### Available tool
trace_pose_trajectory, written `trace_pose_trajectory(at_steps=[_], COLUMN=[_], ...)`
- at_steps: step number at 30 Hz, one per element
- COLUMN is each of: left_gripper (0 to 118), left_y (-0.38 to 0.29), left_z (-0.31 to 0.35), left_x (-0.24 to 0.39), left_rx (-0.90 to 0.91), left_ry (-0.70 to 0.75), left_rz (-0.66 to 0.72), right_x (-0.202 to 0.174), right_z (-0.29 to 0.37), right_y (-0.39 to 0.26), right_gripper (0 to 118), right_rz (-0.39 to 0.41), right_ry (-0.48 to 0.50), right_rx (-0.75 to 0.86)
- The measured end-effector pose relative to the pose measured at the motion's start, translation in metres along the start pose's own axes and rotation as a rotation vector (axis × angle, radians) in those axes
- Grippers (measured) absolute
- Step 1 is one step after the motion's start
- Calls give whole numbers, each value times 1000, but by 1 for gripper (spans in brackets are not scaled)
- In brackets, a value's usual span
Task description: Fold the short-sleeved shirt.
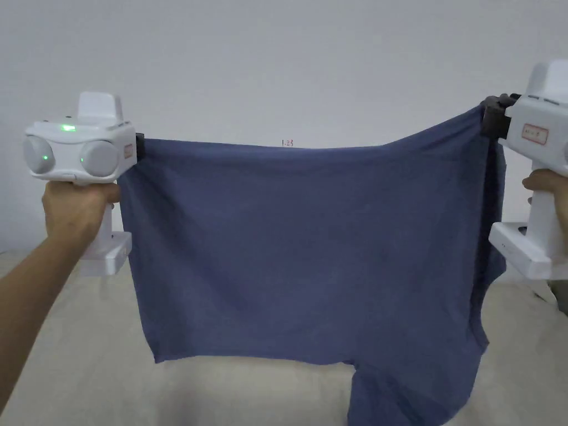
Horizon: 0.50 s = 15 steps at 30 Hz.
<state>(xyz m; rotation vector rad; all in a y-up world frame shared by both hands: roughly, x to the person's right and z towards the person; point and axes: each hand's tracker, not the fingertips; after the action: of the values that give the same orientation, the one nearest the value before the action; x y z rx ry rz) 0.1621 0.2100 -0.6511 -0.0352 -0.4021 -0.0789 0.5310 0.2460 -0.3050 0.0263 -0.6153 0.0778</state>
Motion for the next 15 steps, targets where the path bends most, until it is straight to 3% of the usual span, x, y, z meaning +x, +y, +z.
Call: trace_pose_trajectory(at_steps=[5, 9, 15], left_gripper=[3, 3, 3], left_y=[-80, -154, -243], left_z=[-13, 0, 52], left_x=[12, 11, -8], left_rx=[-114, -222, -367], left_ry=[-18, -50, -80], left_rz=[-52, -53, -8], right_x=[-5, -5, -8], right_z=[-10, -4, 52], right_y=[-80, -153, -237], right_gripper=[3, 3, 3], right_rz=[-23, -98, -154], right_ry=[7, 7, 28], right_rx=[-115, -242, -400])
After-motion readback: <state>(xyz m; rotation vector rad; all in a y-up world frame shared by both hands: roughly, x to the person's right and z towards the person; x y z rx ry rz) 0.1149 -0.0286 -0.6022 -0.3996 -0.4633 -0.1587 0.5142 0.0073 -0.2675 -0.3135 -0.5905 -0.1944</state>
